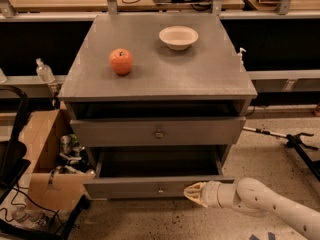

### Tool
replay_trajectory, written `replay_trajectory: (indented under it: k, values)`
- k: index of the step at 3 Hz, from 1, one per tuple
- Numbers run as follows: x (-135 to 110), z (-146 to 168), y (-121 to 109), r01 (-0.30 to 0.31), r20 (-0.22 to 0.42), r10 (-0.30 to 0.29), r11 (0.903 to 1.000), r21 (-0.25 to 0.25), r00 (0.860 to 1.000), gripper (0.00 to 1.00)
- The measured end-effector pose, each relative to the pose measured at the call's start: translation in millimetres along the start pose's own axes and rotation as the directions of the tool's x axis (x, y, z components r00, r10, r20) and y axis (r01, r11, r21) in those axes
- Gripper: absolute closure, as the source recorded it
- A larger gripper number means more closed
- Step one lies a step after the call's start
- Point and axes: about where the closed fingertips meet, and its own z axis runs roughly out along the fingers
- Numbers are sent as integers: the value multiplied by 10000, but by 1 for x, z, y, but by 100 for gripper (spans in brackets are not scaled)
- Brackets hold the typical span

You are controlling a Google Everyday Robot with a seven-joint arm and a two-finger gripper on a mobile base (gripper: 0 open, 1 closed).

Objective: Close middle drawer

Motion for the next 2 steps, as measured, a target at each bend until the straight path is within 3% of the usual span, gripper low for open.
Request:
replay_trajectory:
  k: [1, 2]
  values:
    - [2, -16, -22, -42, -156, 52, 9979, 644, 9999, 100]
    - [2, -13, -18, -87, -149, 96, 9983, 576, 9998, 100]
